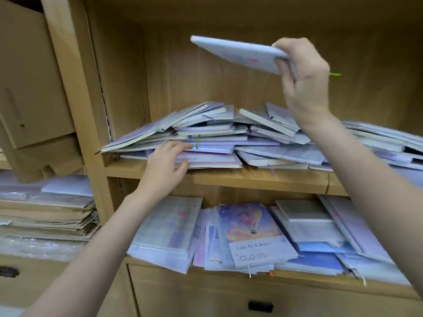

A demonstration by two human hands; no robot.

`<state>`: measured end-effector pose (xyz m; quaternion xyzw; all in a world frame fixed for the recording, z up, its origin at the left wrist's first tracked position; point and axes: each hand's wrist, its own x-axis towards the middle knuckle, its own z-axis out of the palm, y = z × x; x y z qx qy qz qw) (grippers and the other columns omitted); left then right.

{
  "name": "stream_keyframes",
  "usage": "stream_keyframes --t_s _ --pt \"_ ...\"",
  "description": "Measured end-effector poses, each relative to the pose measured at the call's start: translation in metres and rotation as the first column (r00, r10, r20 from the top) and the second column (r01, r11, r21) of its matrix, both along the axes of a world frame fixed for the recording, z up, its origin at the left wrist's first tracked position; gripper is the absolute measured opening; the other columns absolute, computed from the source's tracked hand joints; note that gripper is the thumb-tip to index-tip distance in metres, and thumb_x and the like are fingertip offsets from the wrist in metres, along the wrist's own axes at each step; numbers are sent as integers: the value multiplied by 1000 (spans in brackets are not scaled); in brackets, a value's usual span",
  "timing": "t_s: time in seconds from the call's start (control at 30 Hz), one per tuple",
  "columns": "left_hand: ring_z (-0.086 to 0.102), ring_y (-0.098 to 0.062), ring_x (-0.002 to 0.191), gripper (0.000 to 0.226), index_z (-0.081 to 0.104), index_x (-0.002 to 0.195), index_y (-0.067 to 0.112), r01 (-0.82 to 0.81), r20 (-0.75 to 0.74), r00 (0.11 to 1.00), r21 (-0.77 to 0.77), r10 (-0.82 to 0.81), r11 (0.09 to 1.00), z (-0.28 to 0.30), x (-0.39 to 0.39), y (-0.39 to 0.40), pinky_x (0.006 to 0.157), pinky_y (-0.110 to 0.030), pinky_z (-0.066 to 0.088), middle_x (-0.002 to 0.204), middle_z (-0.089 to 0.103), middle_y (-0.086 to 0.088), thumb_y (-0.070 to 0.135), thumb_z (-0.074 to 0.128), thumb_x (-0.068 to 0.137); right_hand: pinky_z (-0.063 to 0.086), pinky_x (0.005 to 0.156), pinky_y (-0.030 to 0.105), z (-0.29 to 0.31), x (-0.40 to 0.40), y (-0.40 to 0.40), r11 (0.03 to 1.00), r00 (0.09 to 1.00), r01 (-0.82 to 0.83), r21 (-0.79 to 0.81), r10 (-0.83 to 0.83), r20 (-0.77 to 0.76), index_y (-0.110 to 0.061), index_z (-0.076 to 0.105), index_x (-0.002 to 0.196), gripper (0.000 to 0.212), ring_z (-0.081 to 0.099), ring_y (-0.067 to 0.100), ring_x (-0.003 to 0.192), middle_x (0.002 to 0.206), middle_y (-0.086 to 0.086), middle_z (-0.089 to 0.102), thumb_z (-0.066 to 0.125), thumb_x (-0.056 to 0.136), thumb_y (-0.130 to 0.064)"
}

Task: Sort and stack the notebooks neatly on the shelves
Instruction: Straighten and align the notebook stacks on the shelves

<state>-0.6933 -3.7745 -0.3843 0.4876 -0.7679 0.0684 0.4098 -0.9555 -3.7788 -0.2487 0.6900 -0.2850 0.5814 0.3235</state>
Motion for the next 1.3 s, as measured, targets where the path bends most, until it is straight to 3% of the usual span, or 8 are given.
stream_keyframes --t_s 0.17,0.33,0.5,0.57,0.67,0.77,0.9,1.3 --pt "50 -28 114 54 57 123 13 -76 154 984 -84 88 994 -42 4 -1 100 -43 32 122 58 -7 28 33 77 40 91 51 -46 -22 -74 718 855 493 491 -295 -427 -16 52 132 37 49 41 108 121 18 58 35 100 -22" --pt "43 -24 121 43 56 123 5 -110 -74 993 -268 94 957 -88 4 19 103 -38 31 130 52 -11 8 40 82 34 95 37 -69 -2 -30 910 979 188 369 -143 -145 1 53 125 33 47 32 110 119 20 59 43 95 -7" --pt "43 -26 119 50 47 128 12 -189 -19 982 56 190 980 -196 39 14 93 -49 41 130 52 -15 25 40 80 35 94 21 -188 33 21 877 969 -103 469 195 -152 5 61 107 27 53 25 101 107 15 63 42 92 -6" --pt "42 -34 127 60 35 133 25 -222 146 971 248 190 943 -234 55 7 95 -58 37 137 48 -15 32 50 75 31 97 15 -244 54 18 655 964 -124 746 257 -65 0 57 116 30 53 23 112 119 12 58 44 93 -14" --pt "23 -36 139 87 16 137 40 -256 305 944 428 128 867 -256 66 -5 106 -61 18 151 30 -6 26 72 72 33 101 22 -316 91 2 -23 974 -193 981 119 194 -6 37 137 48 44 21 128 138 8 44 54 94 -18" --pt "-5 -20 145 86 2 146 43 -334 449 891 541 71 772 -258 70 -19 113 -49 -3 156 0 9 36 61 84 37 94 26 -358 125 -17 -265 976 -219 939 -37 217 -5 29 141 54 47 26 123 131 13 48 52 94 -19" --pt "34 -24 127 106 32 135 32 -237 458 888 389 37 890 -275 78 -29 100 -56 33 138 48 1 35 90 47 37 53 15 -363 151 -42 -280 939 -329 902 -198 281 -3 35 132 37 50 22 98 108 7 47 40 96 -8" --pt "41 -17 109 59 48 119 39 -190 260 956 210 133 959 -280 92 -53 97 -43 24 122 59 5 64 45 66 42 91 25 -387 153 -83 -188 614 -777 600 -434 659 -4 41 131 55 48 24 122 133 10 51 31 81 17"
